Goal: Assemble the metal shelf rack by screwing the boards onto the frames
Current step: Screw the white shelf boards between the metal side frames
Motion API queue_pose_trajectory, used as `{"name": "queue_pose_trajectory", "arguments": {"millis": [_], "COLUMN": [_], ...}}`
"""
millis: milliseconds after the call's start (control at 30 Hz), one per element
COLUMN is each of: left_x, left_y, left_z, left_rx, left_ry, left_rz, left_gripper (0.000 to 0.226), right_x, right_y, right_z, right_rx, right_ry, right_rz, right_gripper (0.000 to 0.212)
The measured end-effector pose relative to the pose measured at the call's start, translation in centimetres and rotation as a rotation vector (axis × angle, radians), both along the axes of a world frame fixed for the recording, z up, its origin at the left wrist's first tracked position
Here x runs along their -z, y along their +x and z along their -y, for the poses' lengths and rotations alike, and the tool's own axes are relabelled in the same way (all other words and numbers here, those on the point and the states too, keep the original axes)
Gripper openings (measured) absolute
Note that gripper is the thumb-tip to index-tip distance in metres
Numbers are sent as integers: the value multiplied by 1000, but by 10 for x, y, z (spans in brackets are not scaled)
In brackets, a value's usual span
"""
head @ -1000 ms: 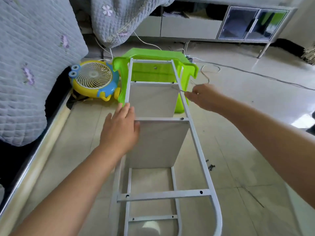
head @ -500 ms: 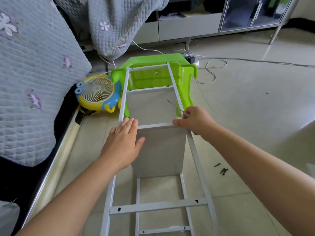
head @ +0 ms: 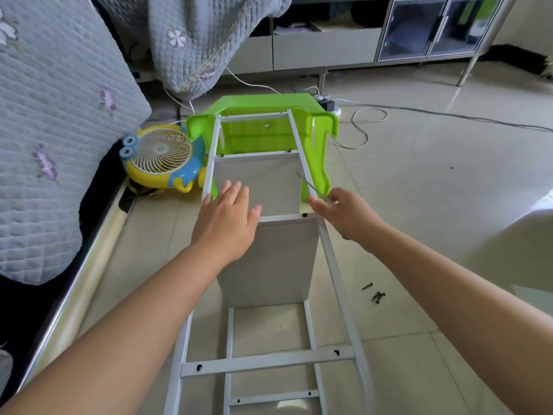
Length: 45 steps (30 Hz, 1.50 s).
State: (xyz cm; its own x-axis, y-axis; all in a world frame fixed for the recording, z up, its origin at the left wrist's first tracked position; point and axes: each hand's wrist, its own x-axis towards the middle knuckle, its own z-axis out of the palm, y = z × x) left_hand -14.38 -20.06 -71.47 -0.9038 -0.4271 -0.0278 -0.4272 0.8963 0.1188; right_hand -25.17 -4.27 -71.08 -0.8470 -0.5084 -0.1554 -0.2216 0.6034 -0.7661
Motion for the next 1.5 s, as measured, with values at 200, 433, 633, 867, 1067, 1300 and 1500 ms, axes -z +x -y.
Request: {"name": "queue_pose_trajectory", "arguments": {"millis": [200, 433, 633, 867, 1067, 1300, 1500], "left_x": [14, 15, 16, 15, 14, 14, 14], "left_y": [-2, -2, 0, 2, 3, 2, 2], "left_z": [2, 1, 0, -2, -2, -2, -2], "left_rx": [-38, -38, -41, -41, -31, -33, -32], "left_ry": [-67, -95, -108, -116, -116, -115, -121], "left_rz": [40, -8, 1, -2, 4, 12, 22], "left_gripper": [55, 56, 59, 59, 59, 60, 60], "right_x": [-33, -79, -92, -88, -92, -95, -97], "right_y": [-13, -13, -5, -4, -3, -1, -2], "right_z": [-20, -18, -8, -7, -5, -4, -3], "right_rx": [-202, -360, -470, -497, -509, -537, -560], "right_ry": [166, 154, 208, 260, 307, 349, 385], "right_rz": [-297, -592, -539, -490, -493, -471, -466], "right_gripper": [3, 10, 9, 15, 13, 13, 11]}}
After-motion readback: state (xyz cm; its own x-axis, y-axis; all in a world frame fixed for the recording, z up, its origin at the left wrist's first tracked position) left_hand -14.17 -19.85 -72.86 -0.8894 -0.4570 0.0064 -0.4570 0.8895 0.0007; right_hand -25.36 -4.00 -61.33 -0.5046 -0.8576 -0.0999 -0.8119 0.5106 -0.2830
